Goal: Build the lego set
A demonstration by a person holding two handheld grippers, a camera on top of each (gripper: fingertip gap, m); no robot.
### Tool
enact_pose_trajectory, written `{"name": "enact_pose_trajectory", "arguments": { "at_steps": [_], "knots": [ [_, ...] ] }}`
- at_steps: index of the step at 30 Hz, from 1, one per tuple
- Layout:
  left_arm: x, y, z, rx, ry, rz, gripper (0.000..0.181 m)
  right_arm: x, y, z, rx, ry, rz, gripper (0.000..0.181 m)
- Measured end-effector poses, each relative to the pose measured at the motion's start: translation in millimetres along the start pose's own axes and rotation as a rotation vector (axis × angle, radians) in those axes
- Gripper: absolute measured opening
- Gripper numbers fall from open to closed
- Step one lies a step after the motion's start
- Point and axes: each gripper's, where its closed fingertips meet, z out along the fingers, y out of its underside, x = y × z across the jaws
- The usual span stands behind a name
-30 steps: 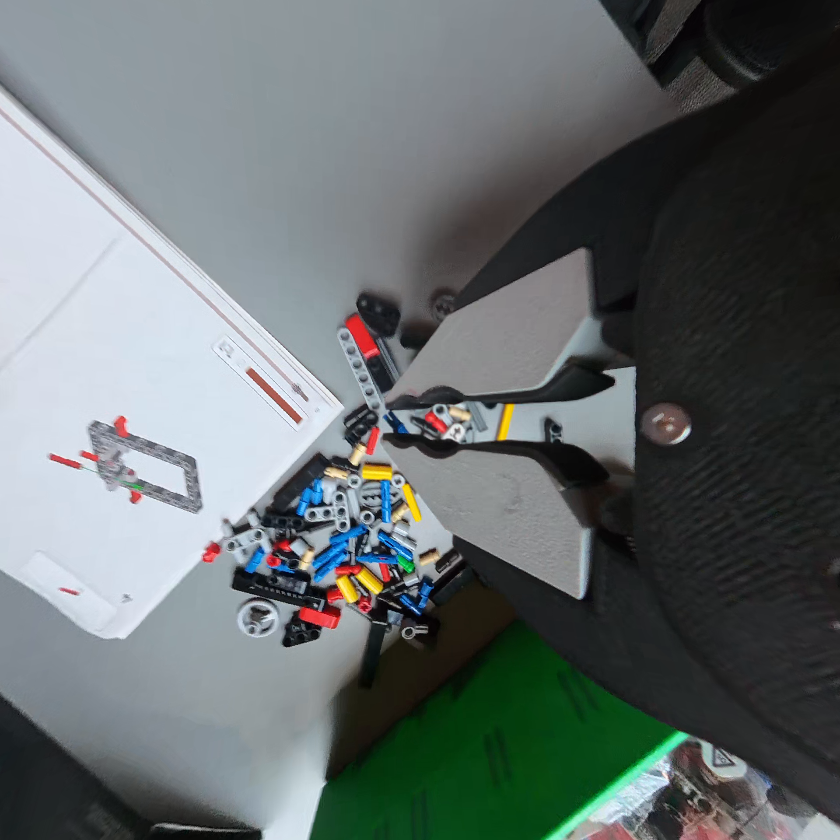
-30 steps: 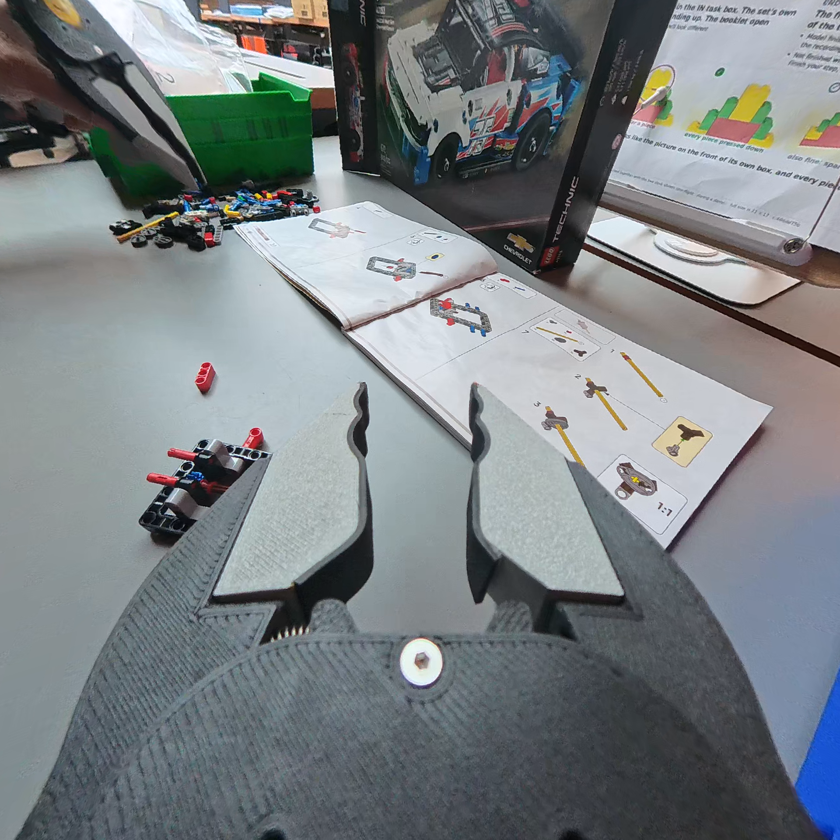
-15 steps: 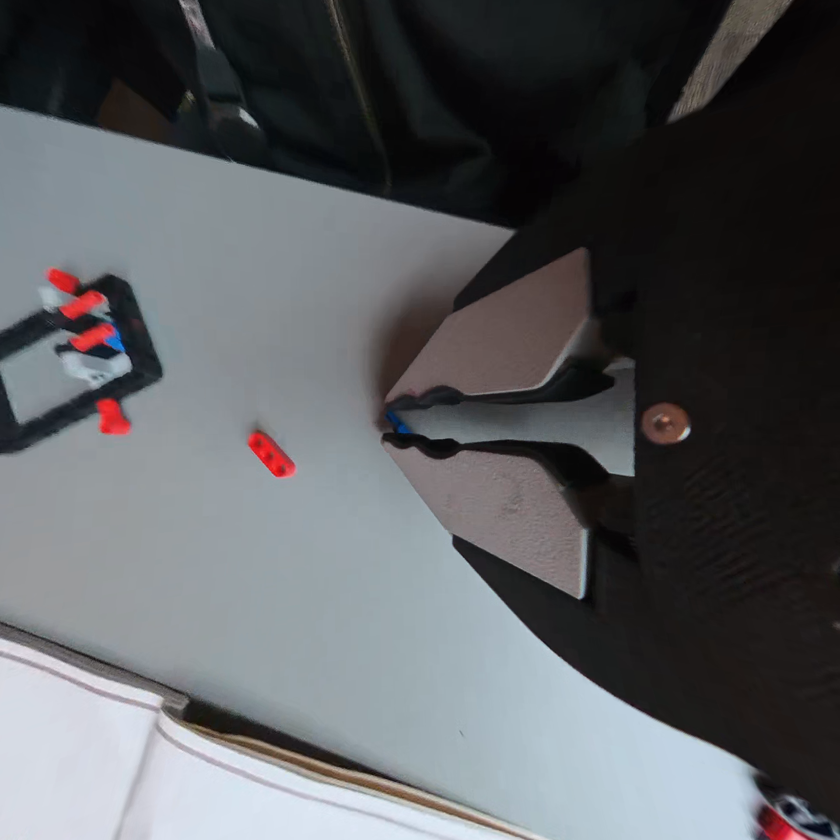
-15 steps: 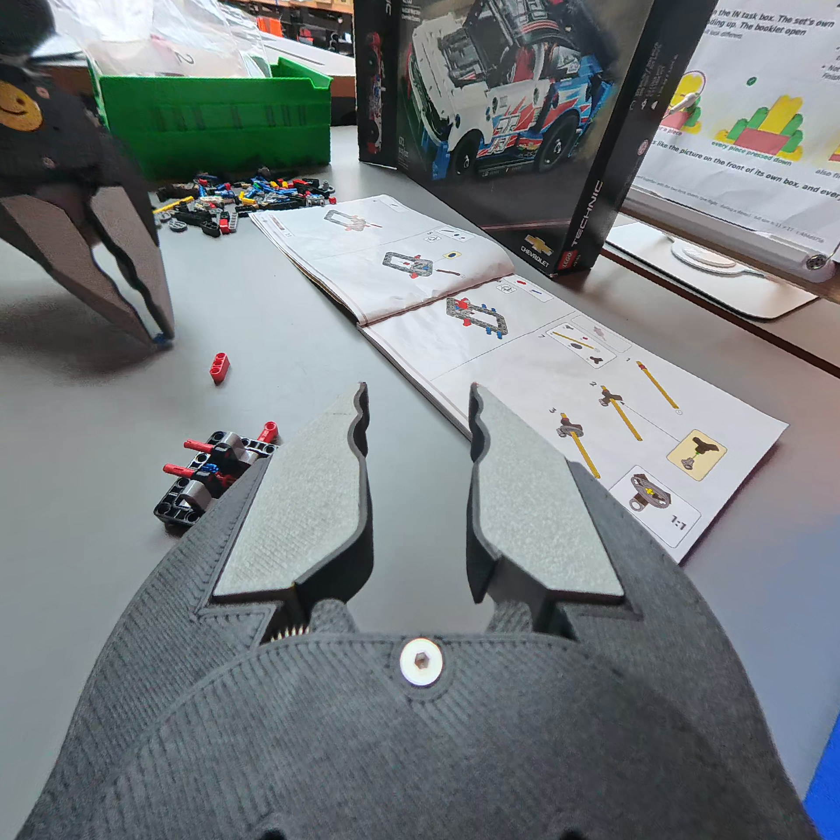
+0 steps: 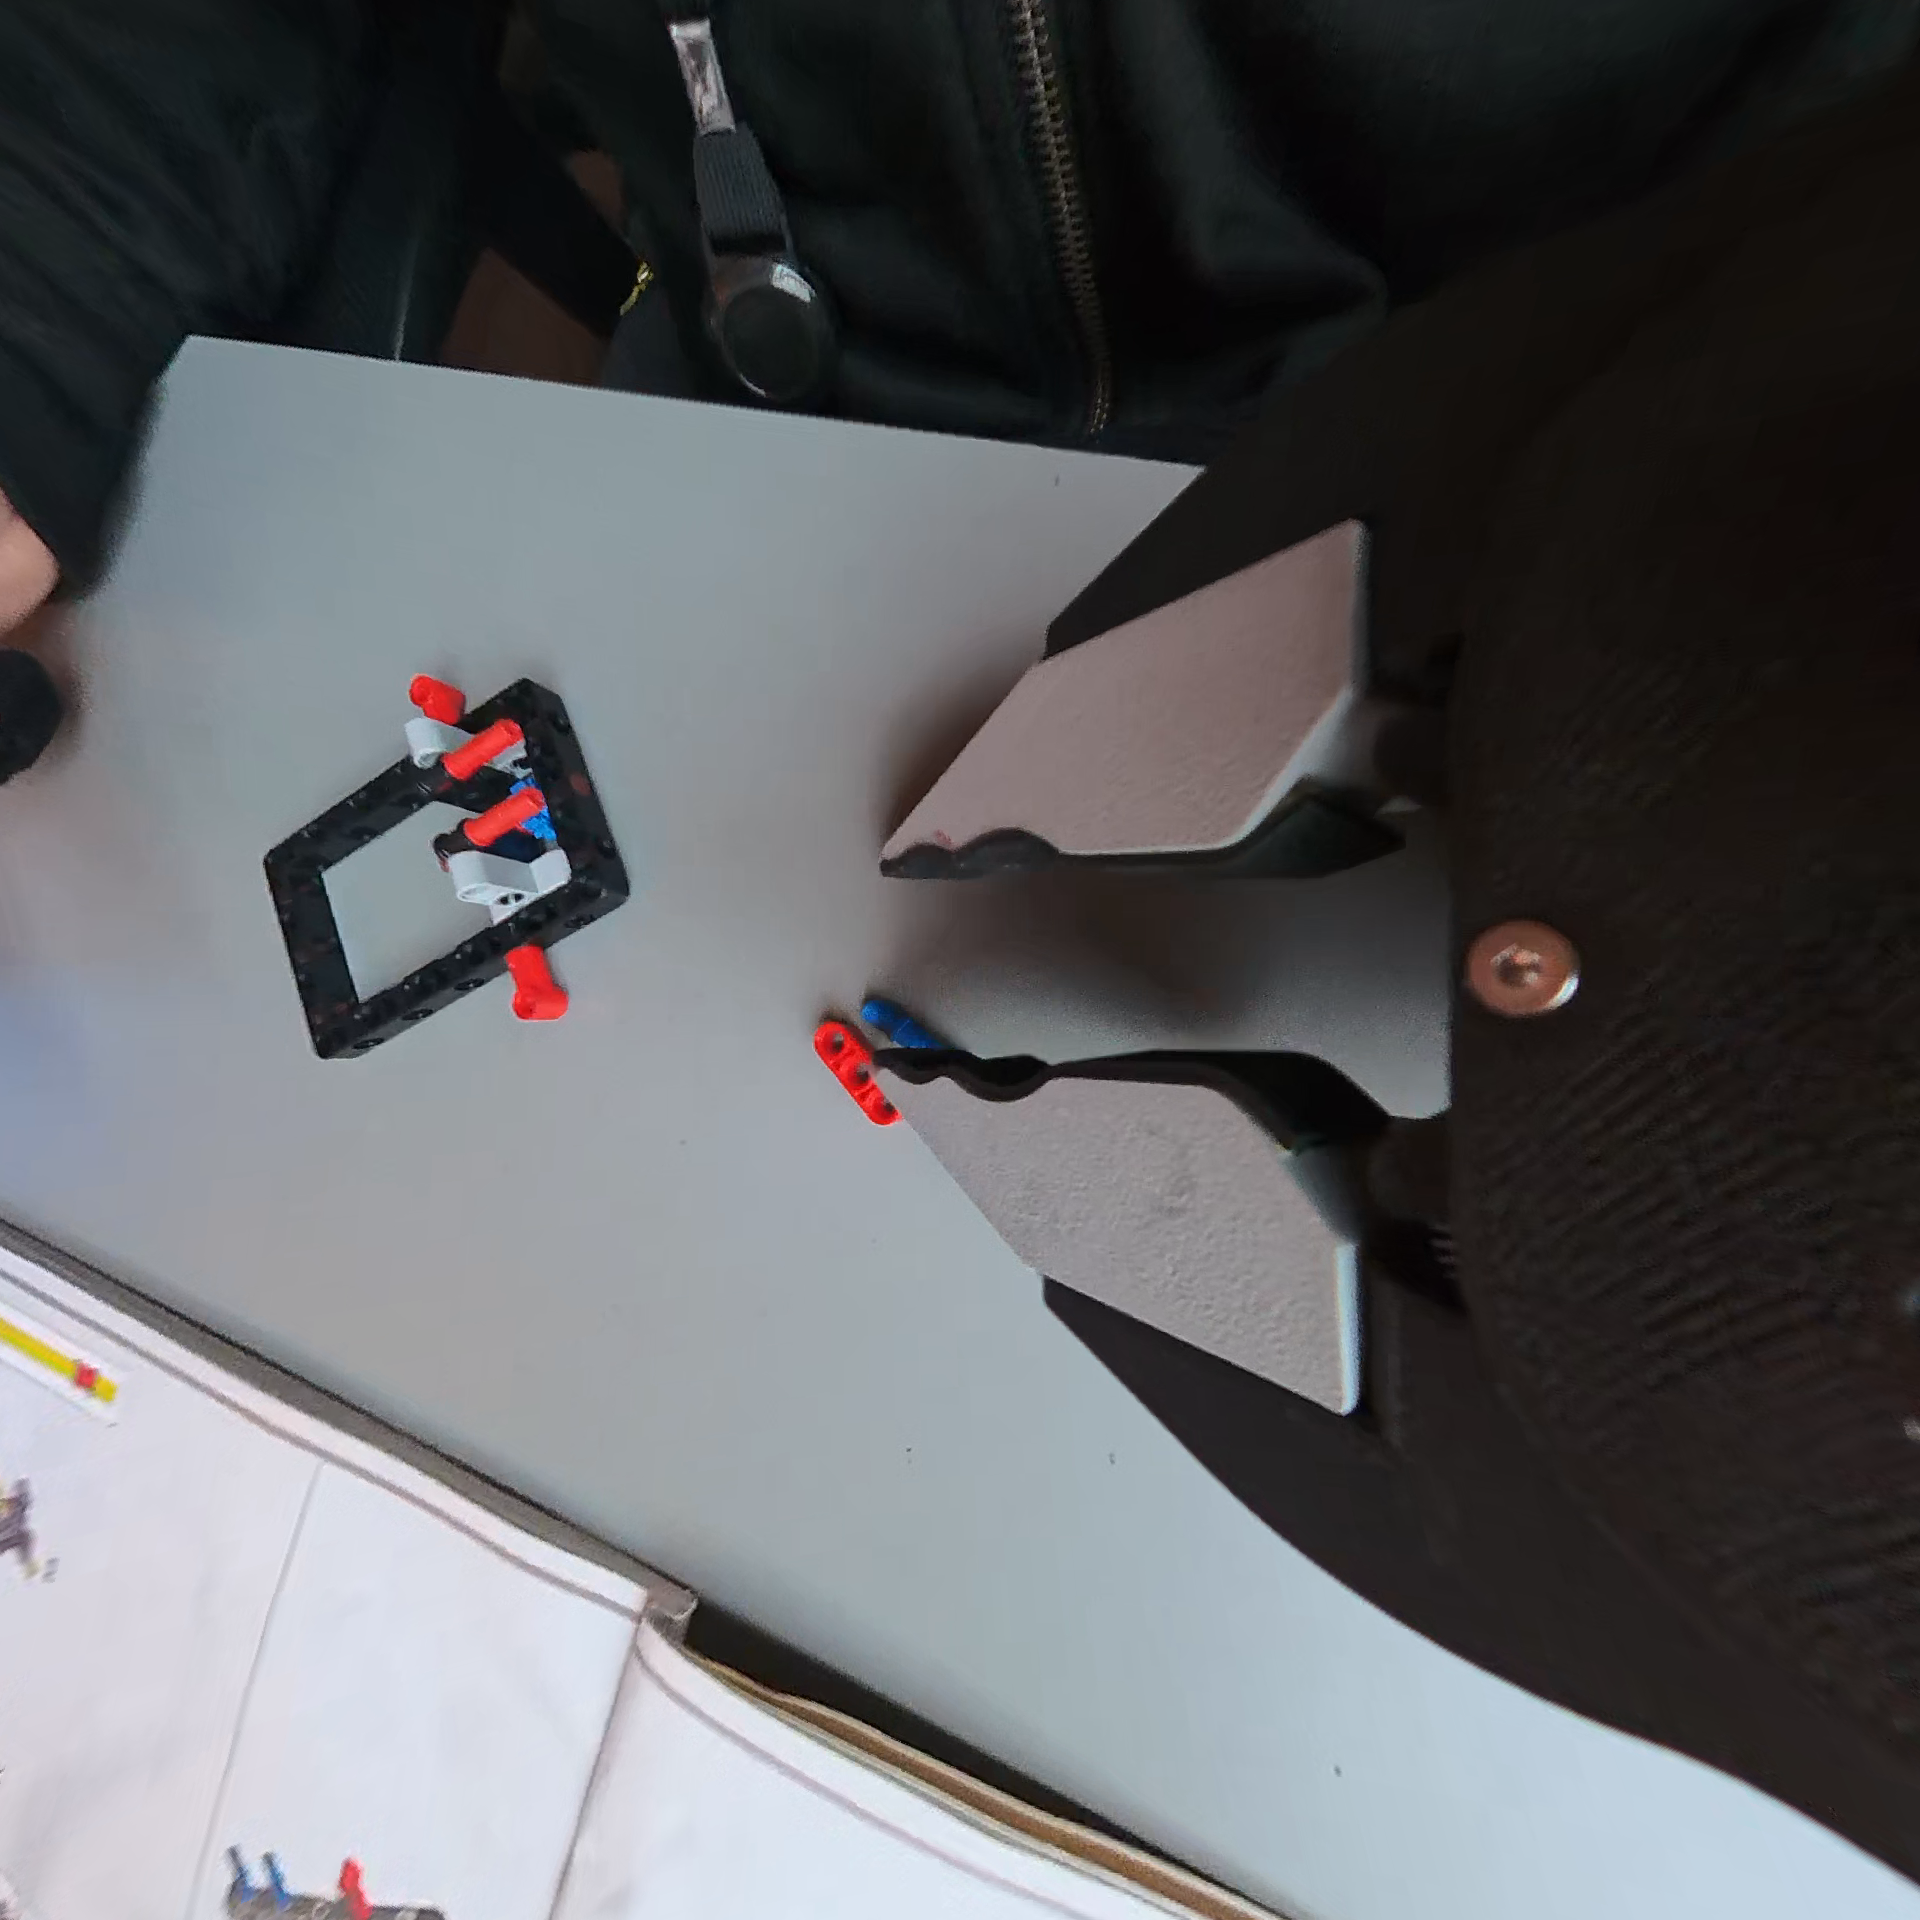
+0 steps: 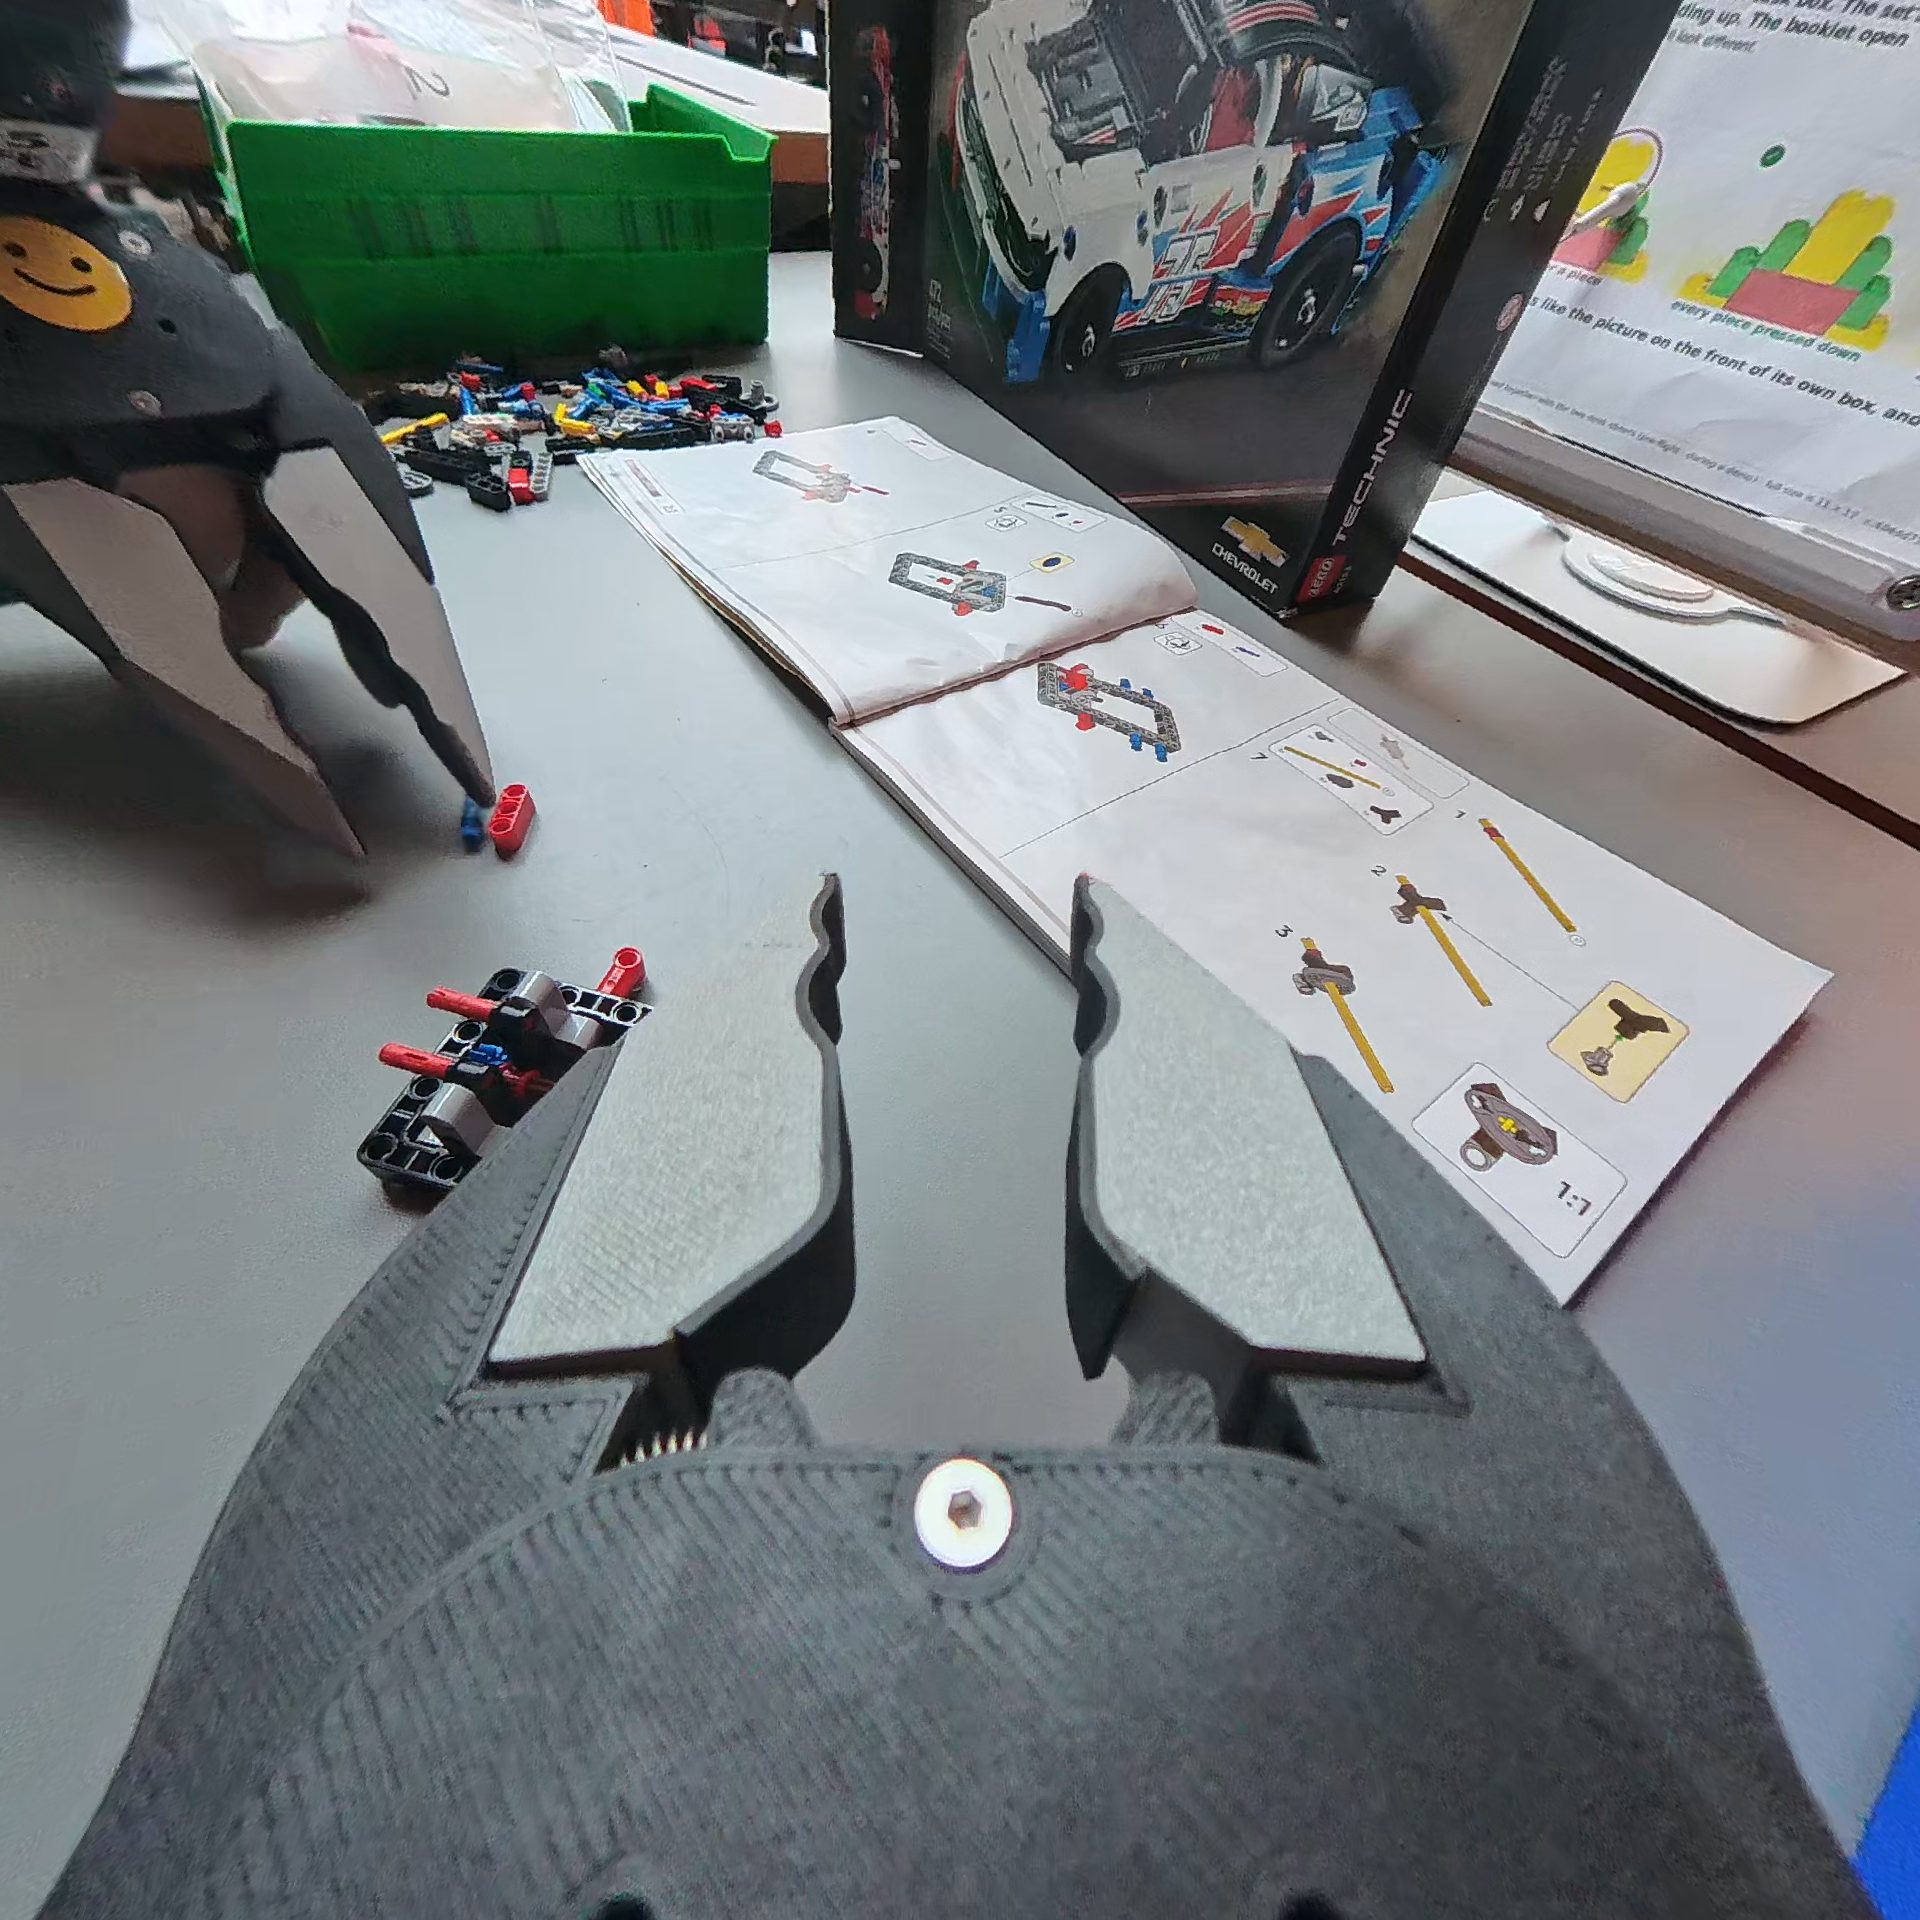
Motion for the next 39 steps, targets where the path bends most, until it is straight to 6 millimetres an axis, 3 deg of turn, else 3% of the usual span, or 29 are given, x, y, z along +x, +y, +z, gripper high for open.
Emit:
{"name": "enact_pose_trajectory", "arguments": {
  "at_steps": [6,14,18,25,39],
  "knots": [
    [-3,-18,-11,0.056,0.022,0.046,0.031,-2,1,1,-0.009,-0.001,-0.01,0.041],
    [-25,-11,-6,-0.033,0.023,0.107,0.021,-6,0,1,-0.008,-0.015,-0.014,0.04],
    [-21,-12,0,-0.07,0.073,0.095,0.015,-7,1,3,-0.017,-0.013,-0.029,0.039],
    [-32,-4,5,-0.163,0.033,0.131,0.017,-8,-1,2,-0.007,-0.016,-0.029,0.038],
    [-46,-9,8,-0.133,-0.026,0.115,0.01,-9,-4,0,0.008,-0.018,-0.031,0.034]
  ]
}}
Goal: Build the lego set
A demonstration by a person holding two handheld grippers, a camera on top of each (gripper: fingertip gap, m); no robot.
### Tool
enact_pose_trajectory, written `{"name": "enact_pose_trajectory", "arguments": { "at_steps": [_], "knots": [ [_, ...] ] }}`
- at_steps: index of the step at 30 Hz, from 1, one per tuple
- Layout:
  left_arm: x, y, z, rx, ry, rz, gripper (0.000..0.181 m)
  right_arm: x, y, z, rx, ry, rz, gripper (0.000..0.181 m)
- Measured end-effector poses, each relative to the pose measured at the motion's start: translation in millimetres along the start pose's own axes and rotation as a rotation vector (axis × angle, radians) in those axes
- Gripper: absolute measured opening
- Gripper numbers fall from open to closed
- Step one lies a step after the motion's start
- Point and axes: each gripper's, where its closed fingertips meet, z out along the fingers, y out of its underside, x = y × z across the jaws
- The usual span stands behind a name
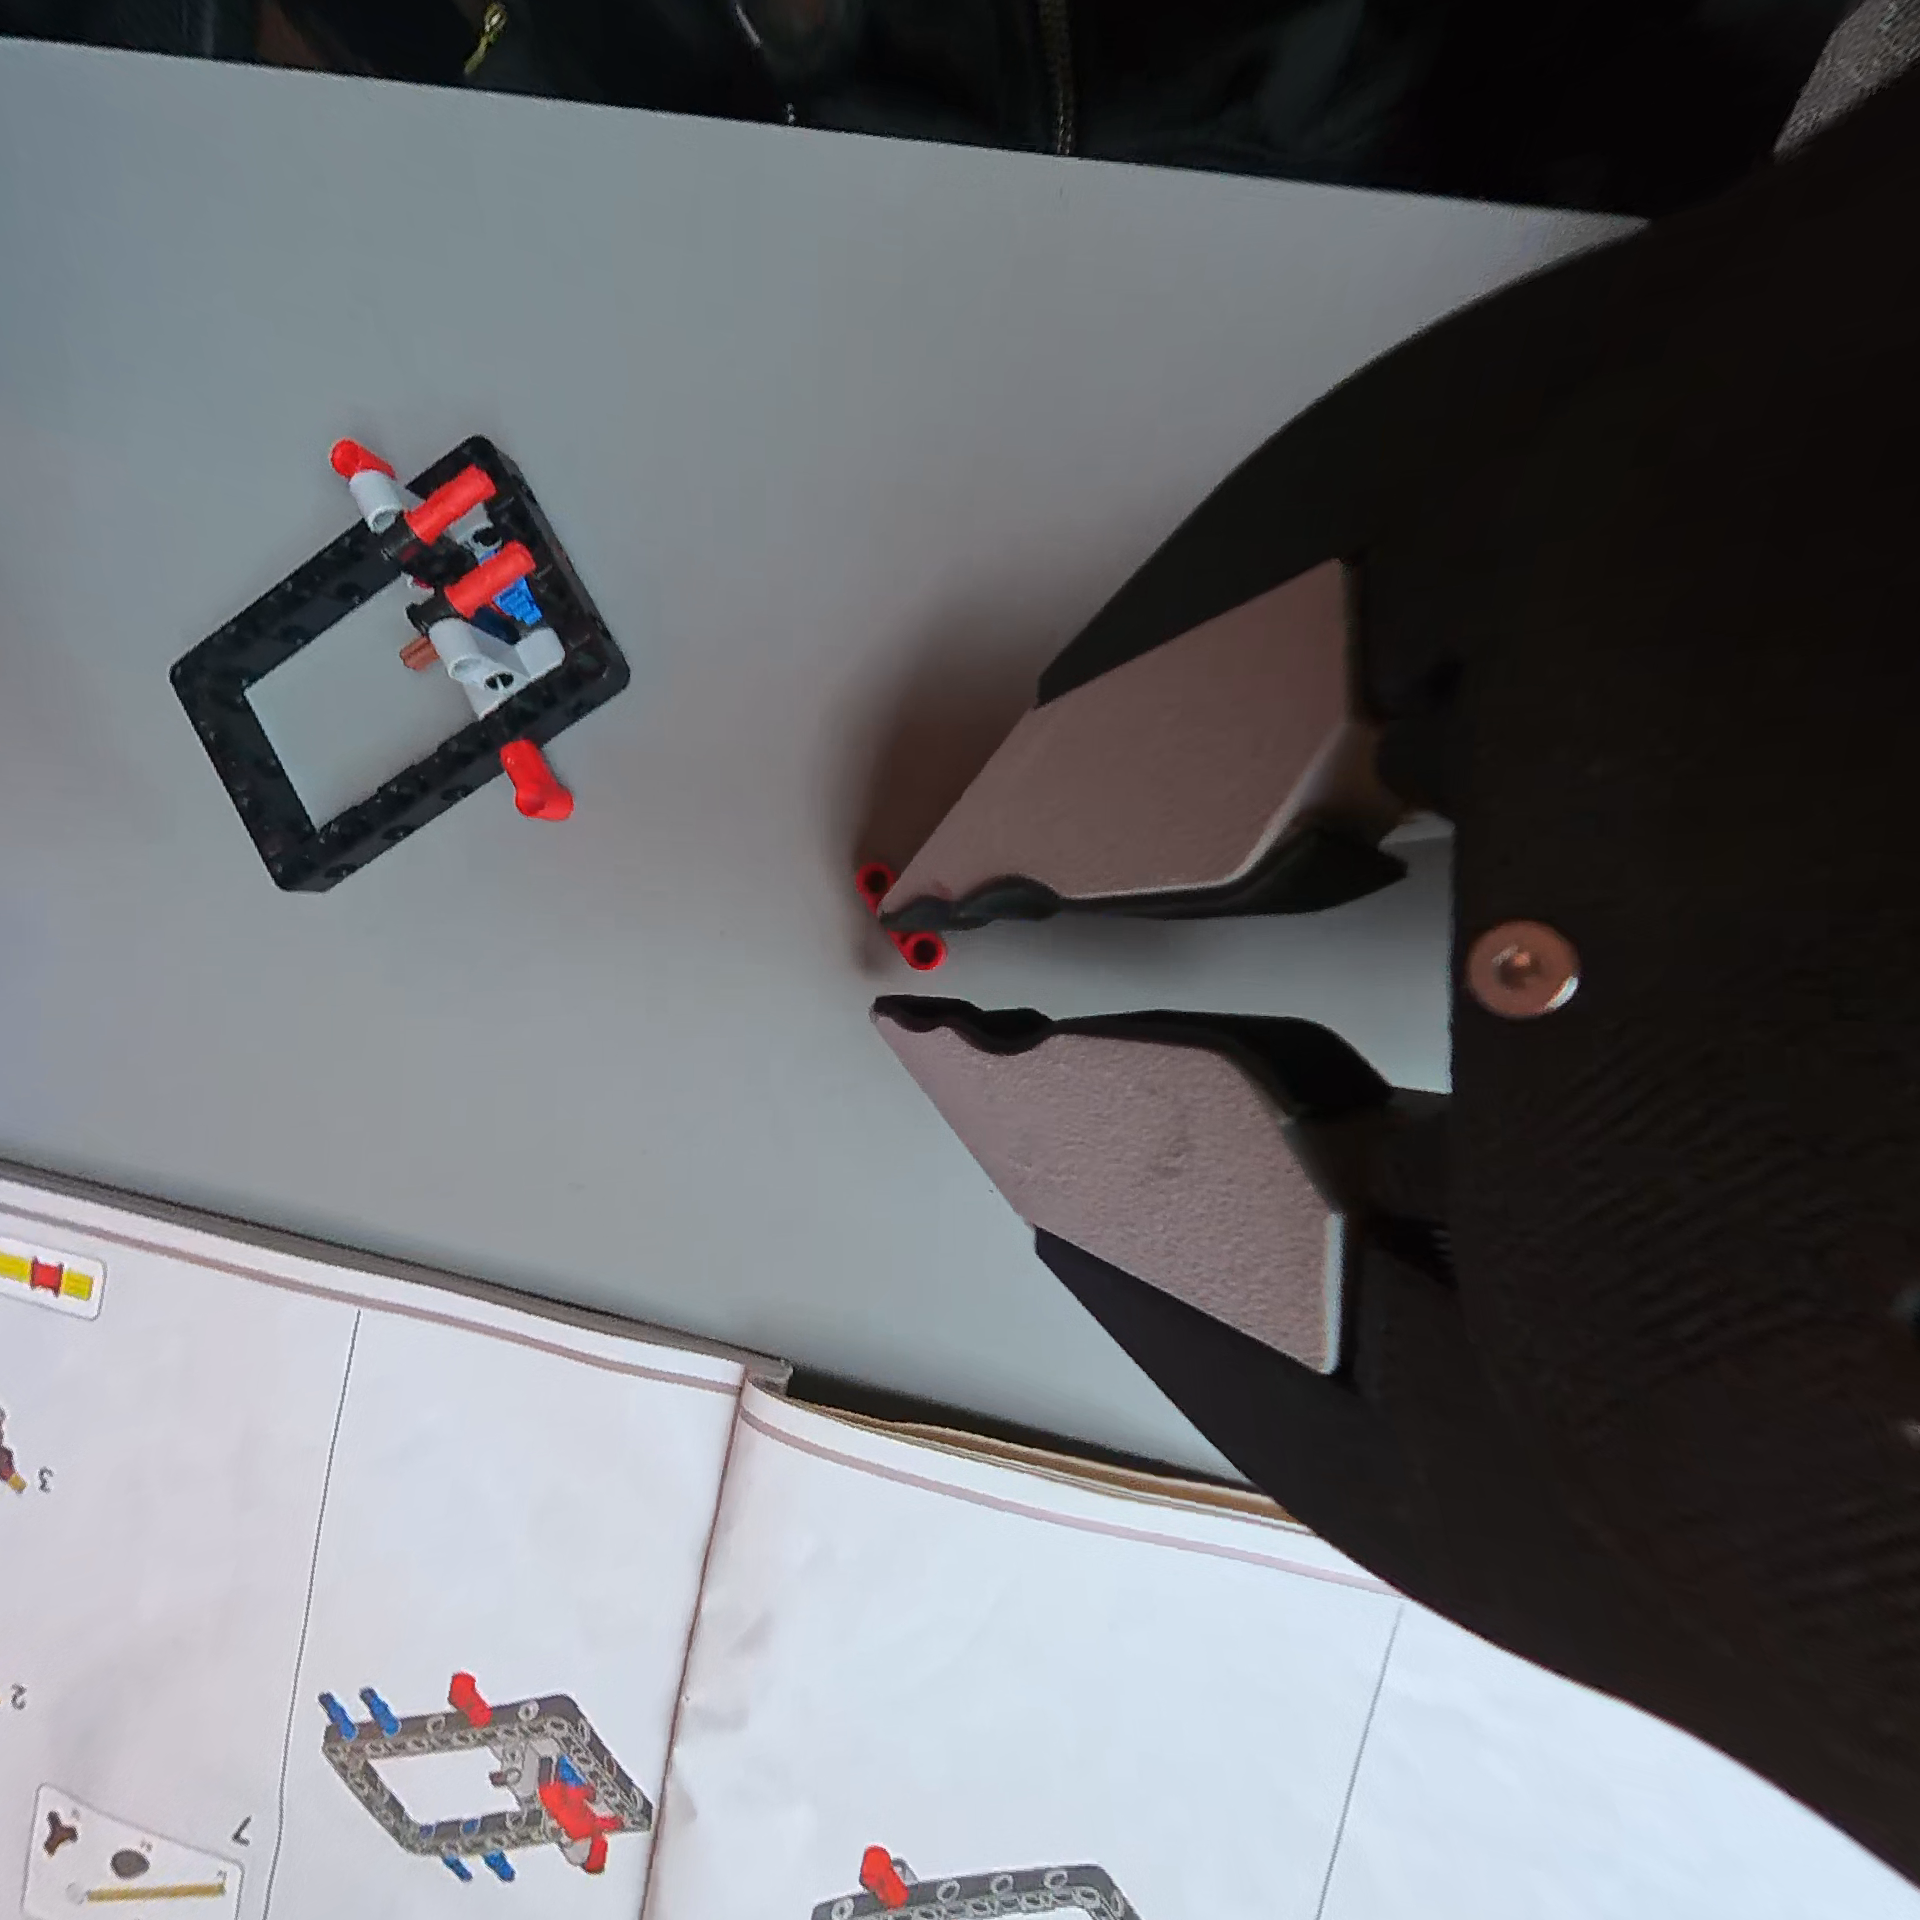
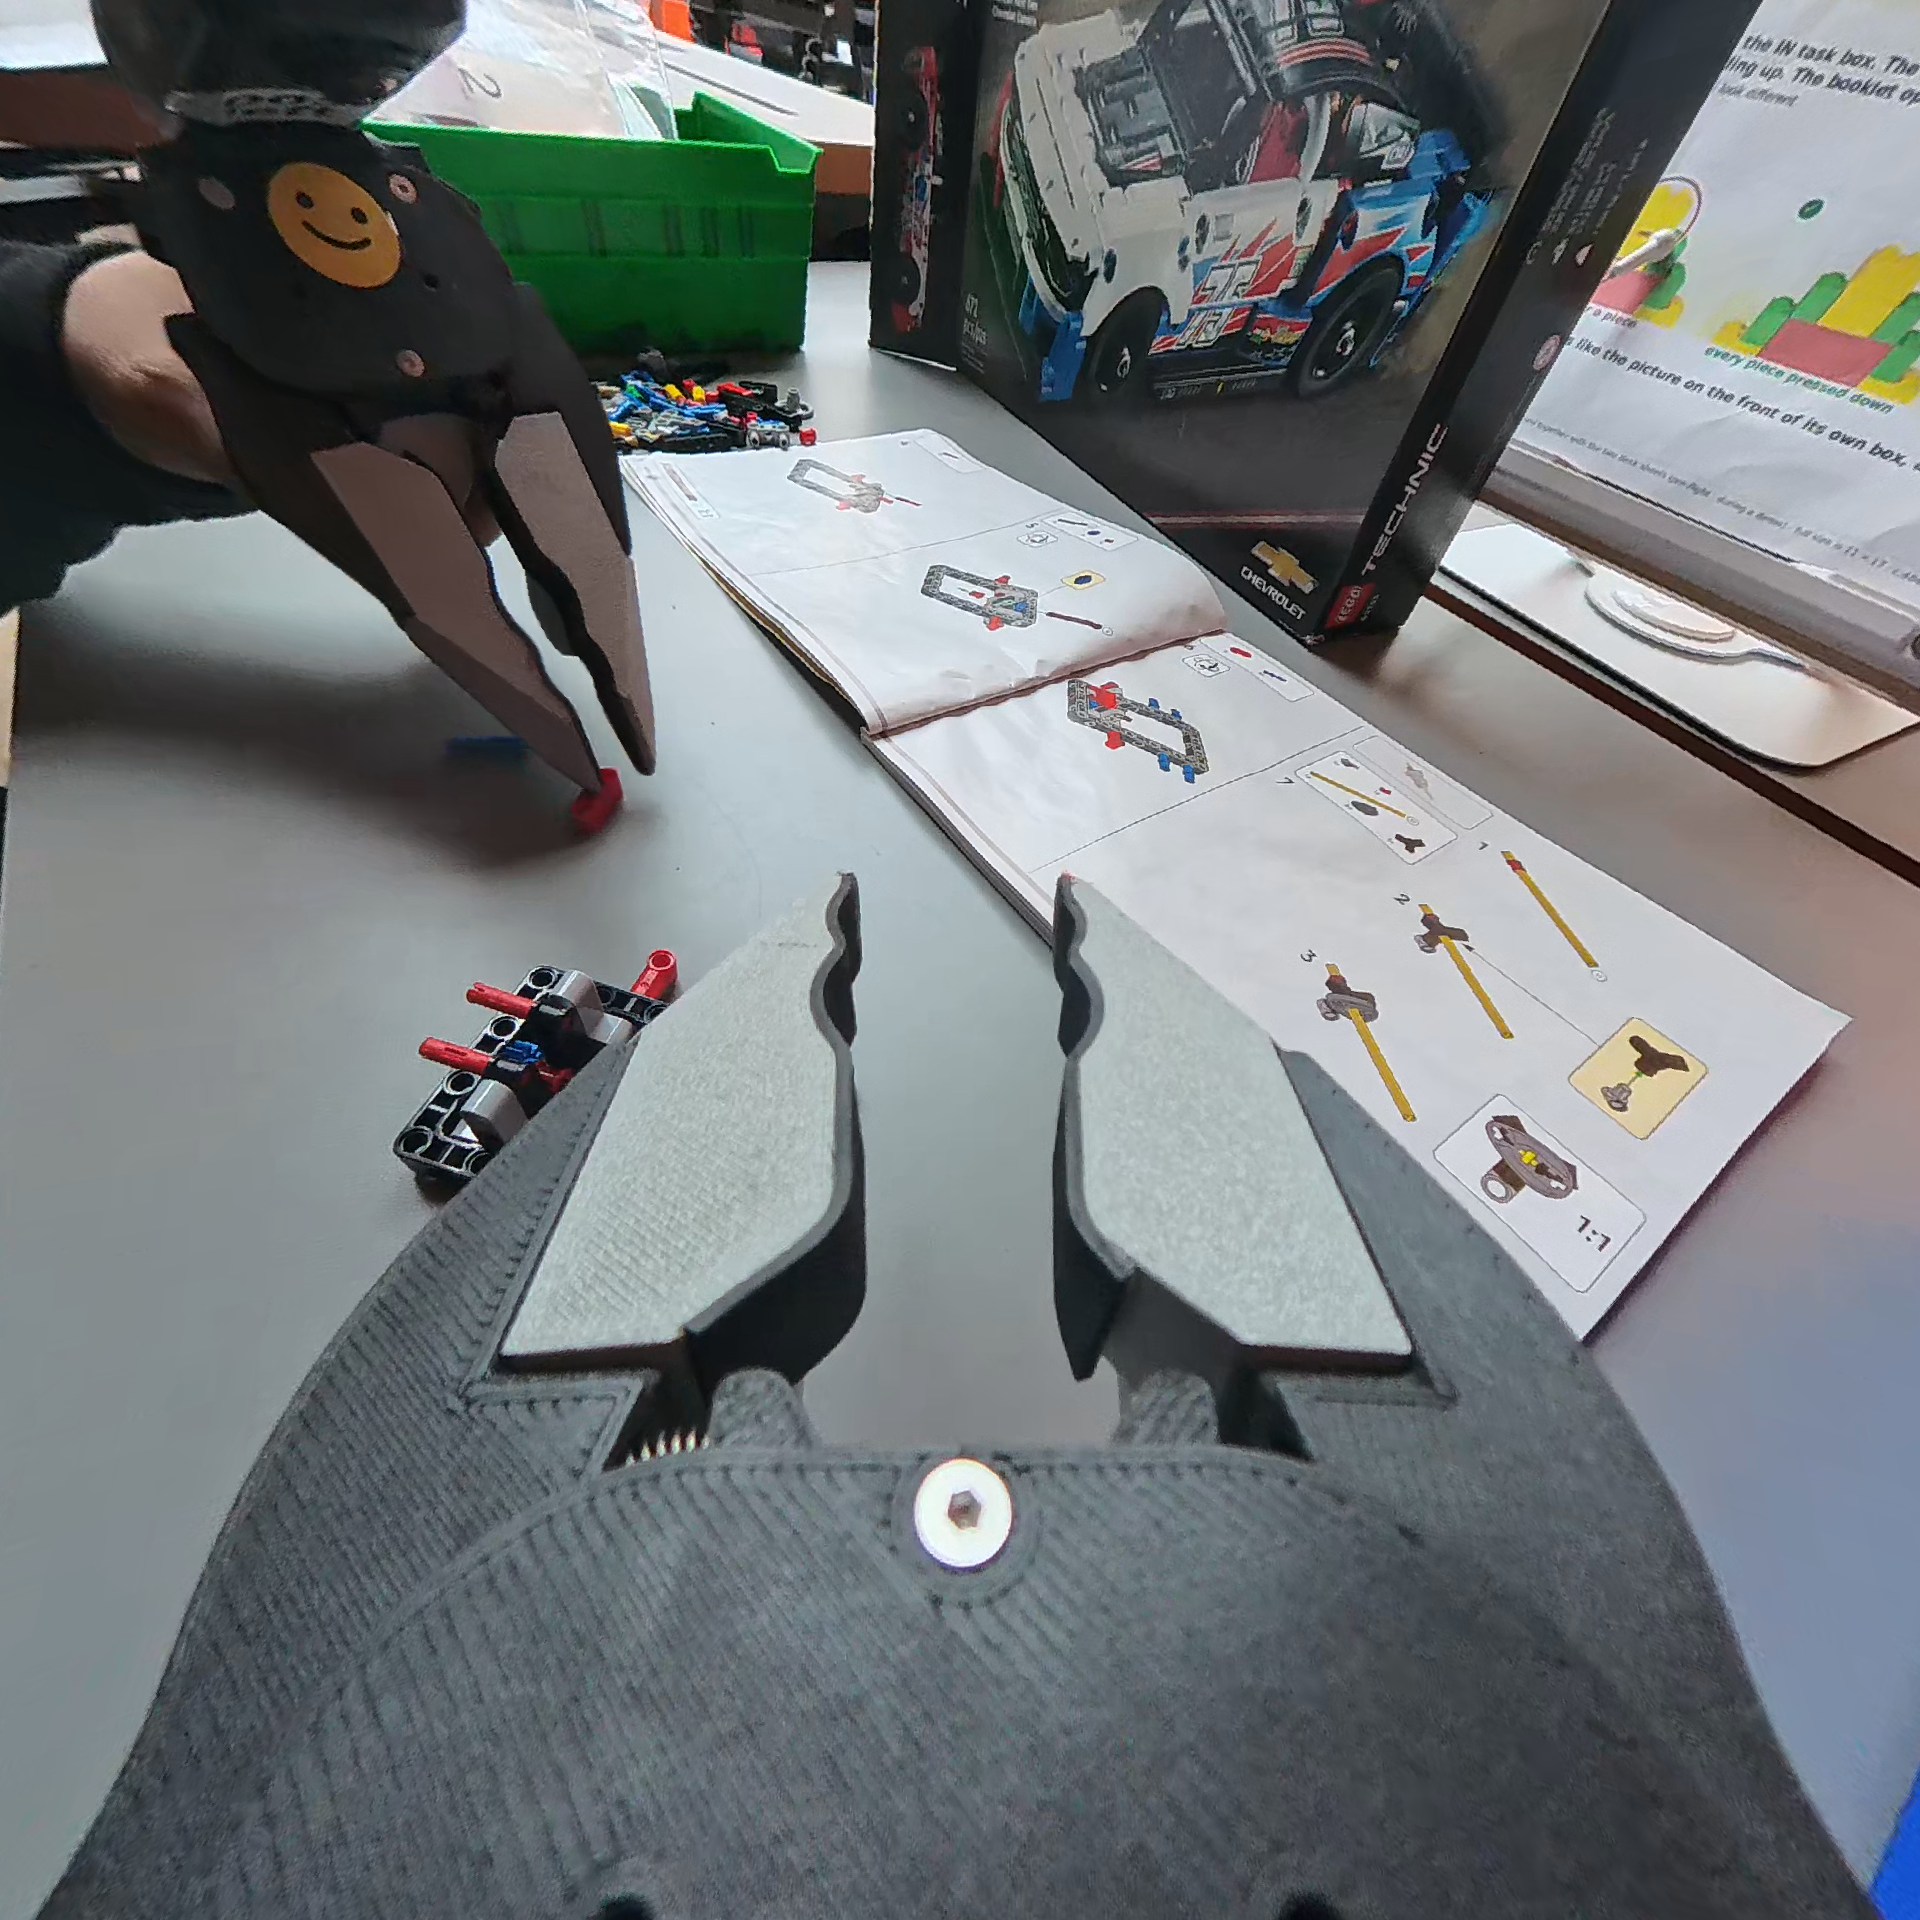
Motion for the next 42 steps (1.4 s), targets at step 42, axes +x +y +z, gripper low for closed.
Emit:
{"name": "enact_pose_trajectory", "arguments": {
  "at_steps": [42],
  "knots": [
    [-32,17,-7,0.113,-0.015,0.033,0.006,-62,13,6,-0.084,-0.263,-0.04,0.047]
  ]
}}
